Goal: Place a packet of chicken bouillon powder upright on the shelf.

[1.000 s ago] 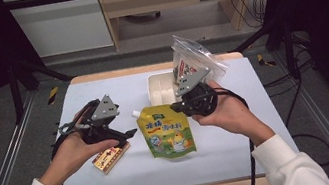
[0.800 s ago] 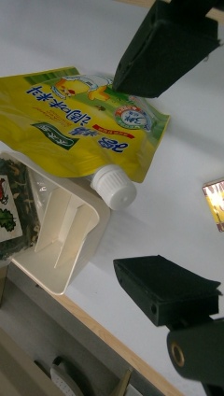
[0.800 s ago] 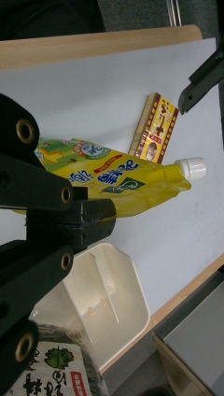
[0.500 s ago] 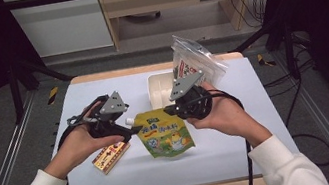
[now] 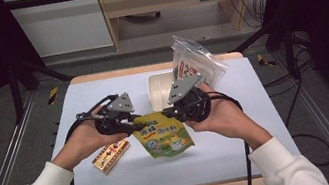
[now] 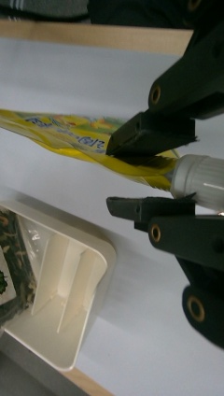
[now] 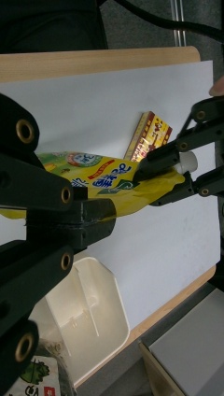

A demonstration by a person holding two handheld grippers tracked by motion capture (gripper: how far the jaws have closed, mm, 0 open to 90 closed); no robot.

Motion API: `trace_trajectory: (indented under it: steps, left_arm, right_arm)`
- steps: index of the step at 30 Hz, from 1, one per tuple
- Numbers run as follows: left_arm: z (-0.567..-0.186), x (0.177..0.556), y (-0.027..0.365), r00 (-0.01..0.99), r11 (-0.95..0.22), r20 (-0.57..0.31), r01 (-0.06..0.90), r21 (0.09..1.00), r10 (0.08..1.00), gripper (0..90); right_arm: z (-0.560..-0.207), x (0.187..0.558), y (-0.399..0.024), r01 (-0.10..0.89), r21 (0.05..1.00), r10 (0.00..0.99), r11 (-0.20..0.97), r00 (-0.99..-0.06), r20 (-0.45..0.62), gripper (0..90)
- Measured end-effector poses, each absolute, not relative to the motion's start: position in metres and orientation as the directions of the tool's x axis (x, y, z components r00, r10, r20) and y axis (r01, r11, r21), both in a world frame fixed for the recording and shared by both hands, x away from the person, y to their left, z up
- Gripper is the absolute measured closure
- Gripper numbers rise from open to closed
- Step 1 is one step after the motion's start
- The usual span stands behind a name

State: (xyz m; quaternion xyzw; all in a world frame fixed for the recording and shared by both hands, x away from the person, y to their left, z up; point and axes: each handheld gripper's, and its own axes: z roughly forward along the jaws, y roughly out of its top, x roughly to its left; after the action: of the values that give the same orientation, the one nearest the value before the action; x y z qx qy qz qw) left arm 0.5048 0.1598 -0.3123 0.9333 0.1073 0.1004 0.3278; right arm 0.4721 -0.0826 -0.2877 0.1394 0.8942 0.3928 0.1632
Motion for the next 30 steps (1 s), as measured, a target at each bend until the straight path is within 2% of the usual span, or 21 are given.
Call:
trace_trajectory:
  steps: [6, 14, 30]
  left_arm:
    - [-0.305, 0.51, 0.161, 0.949, -0.759, 0.141, 0.132, 0.638, 0.283, 73.0]
    - [-0.305, 0.51, 0.154, 0.961, -0.788, 0.144, 0.102, 0.607, 0.235, 73.9]
    - [-0.304, 0.506, 0.132, 0.969, -0.799, 0.161, 0.053, 0.599, 0.185, 77.3]
  right_arm:
    - [-0.288, 0.471, -0.083, 0.119, 0.759, 0.382, 0.64, -0.907, -0.18, 90.0]
    - [-0.297, 0.469, -0.087, 0.149, 0.744, 0.394, 0.651, -0.904, -0.164, 89.7]
    - [-0.302, 0.48, -0.082, 0.158, 0.692, 0.358, 0.704, -0.921, -0.153, 74.7]
